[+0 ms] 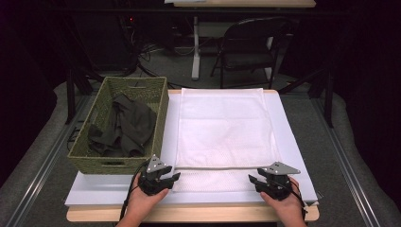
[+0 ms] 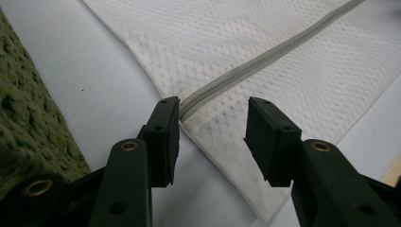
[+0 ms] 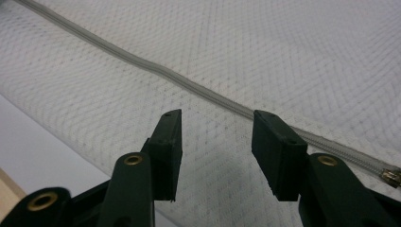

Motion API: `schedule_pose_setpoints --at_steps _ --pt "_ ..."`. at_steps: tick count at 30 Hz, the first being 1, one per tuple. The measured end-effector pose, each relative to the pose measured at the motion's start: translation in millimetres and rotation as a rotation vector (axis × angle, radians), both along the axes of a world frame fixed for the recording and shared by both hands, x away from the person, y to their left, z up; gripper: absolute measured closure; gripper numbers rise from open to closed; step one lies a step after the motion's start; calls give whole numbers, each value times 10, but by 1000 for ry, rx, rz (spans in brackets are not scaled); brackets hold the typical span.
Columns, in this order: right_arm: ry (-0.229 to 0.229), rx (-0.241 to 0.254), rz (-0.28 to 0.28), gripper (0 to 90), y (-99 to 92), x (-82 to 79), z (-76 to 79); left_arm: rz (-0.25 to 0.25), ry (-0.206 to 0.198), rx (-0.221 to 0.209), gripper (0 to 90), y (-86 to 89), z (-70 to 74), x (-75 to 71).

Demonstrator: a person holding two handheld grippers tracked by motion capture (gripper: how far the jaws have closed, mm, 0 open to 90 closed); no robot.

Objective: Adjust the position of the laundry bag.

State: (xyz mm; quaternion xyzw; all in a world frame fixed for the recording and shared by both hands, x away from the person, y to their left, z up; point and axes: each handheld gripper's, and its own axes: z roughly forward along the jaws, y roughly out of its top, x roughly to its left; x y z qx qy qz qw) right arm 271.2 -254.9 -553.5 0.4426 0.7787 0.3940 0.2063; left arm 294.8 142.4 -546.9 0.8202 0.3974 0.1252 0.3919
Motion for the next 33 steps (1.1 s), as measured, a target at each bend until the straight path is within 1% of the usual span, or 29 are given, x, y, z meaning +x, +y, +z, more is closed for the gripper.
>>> schedule_pose_setpoints --at_steps 2,3,5,6,9,10,11,14,15,17,18,19,20,21,22,25,26,27,28,29,31,32,33 --pt "16 -7 3 528 0 19 -16 11 12 1 545 4 -5 10" --pt "17 -10 3 528 -2 20 -16 8 16 3 539 5 -6 10" --pt "8 -17 0 528 -16 20 -7 10 7 19 526 -4 -17 -3" --pt "2 -8 -8 528 -13 13 0 8 2 31 520 0 -15 -8" --pt "-11 -10 -13 528 -13 -7 23 14 8 28 515 9 -16 -16" --pt "-23 -19 -7 527 -17 -9 25 15 9 25 515 16 -10 -14" --pt "-23 -20 -12 524 -14 -13 24 19 11 17 514 15 -8 -15" --pt "-27 -31 -19 522 -14 -10 21 25 10 29 513 15 -2 -24" --pt "-27 -34 -14 522 -18 -10 26 26 6 40 513 10 -4 -33" --pt "-33 -29 -13 522 -17 -19 35 27 4 51 513 -2 -18 -47" --pt "-41 -28 -13 522 -18 -21 40 26 10 59 513 -3 -22 -47" --pt "-39 -26 -16 522 -21 -24 46 34 17 61 513 -8 -37 -46" --pt "-35 -22 -21 522 -26 -26 48 33 23 63 514 -6 -42 -46" --pt "-36 -21 -22 522 -29 -26 47 29 27 53 514 -9 -52 -52" --pt "-35 -19 -25 520 -32 -28 48 29 27 53 514 -9 -52 -52" --pt "-39 -14 -28 516 -51 -36 52 3 25 50 517 -53 -57 -63" --pt "-39 -14 -28 516 -51 -36 52 3 25 50 517 -53 -57 -63" --pt "-41 -19 -26 515 -70 -31 56 1 25 58 517 -68 -67 -60" --pt "-38 -15 -34 513 -80 -28 56 3 28 59 517 -83 -81 -58" --pt "-30 -11 -40 512 -91 -21 57 -1 28 69 513 -94 -90 -57" --pt "-38 -21 -40 512 -108 -10 57 -7 25 68 515 -112 -101 -59" --pt "-40 -26 -40 511 -119 -7 61 -7 30 75 519 -124 -104 -63" --pt "-40 -24 -45 512 -126 -5 63 -7 30 75 522 -124 -104 -63"
